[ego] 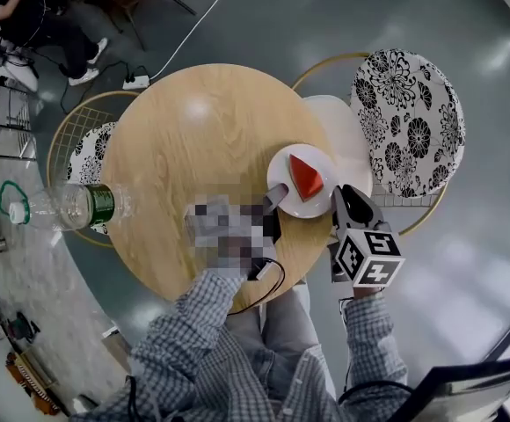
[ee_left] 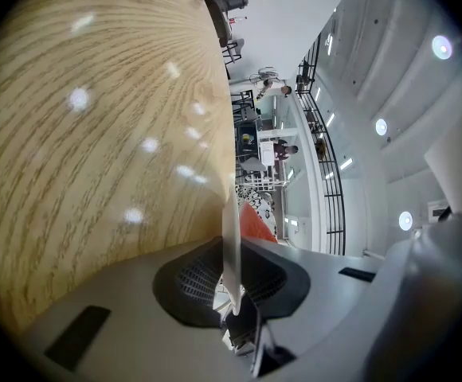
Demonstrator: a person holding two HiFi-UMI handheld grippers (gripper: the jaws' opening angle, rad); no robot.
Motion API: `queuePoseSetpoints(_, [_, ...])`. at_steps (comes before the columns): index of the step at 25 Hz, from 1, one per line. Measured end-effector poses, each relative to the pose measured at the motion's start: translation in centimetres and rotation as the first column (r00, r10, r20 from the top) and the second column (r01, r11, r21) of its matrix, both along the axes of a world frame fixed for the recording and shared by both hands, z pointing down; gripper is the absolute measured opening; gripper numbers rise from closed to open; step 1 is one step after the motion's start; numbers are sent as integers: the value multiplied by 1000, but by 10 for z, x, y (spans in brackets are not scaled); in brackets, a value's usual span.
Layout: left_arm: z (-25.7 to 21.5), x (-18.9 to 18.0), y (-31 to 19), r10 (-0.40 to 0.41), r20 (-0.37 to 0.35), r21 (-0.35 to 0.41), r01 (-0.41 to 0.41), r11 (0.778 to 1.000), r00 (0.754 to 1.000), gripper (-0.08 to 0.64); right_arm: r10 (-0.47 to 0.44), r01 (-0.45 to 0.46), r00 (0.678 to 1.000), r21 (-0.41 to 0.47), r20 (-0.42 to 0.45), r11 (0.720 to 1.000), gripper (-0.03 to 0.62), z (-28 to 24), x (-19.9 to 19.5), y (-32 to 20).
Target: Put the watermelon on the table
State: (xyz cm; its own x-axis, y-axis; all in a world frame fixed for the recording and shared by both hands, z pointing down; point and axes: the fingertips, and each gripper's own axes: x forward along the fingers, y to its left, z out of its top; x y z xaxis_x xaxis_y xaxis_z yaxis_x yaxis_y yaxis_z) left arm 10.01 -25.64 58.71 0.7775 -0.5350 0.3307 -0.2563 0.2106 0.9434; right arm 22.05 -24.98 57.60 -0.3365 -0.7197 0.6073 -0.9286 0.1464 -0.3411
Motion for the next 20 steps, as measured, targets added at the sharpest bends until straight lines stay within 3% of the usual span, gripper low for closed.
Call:
queuePoseSetpoints(2, [0, 1, 0, 2, 2, 2, -2, 1000, 1000, 49, -107, 115, 987, 62, -117, 991, 72, -14, -7, 4])
queuePoseSetpoints(3, [0, 1, 0, 2, 2, 2, -2, 1000, 1000, 49, -176, 194, 967, 88, -187, 977, 72, -21, -14, 8])
queuePoseSetpoints(5, [1, 1, -1, 2, 2, 1, -2, 1000, 1000, 49, -318, 371, 889, 113, -330, 922, 72, -32, -35, 19])
queuePoseSetpoints(8, [1, 0, -1, 3, 5, 1, -3, 1000, 1000, 49, -485, 591, 723, 77, -491, 803, 72, -33, -65, 42])
queuePoseSetpoints(13, [1, 1, 0, -3, 3, 0, 3, 1000, 1000, 49, -595, 777, 416, -72, -687, 626, 72, -16, -92, 67])
queuePoseSetpoints(14, [1, 1, 0, -6, 2, -1, 6, 1000, 1000, 49, -593, 788, 373, -94, -714, 609, 73, -12, -94, 68])
queuePoseSetpoints(17, [1, 1, 1, -11, 2, -2, 11, 1000, 1000, 49, -563, 795, 287, -135, -775, 592, 72, -4, -95, 65])
queuePoseSetpoints(19, [2, 1, 1, -13, 7, 3, 13, 1000, 1000, 49, -553, 799, 251, -153, -794, 582, 37, -2, -95, 63])
queuePoseSetpoints(20, [1, 1, 0, -13, 10, 6, 13, 1000, 1000, 49, -553, 800, 249, -153, -795, 581, 35, -3, -95, 63])
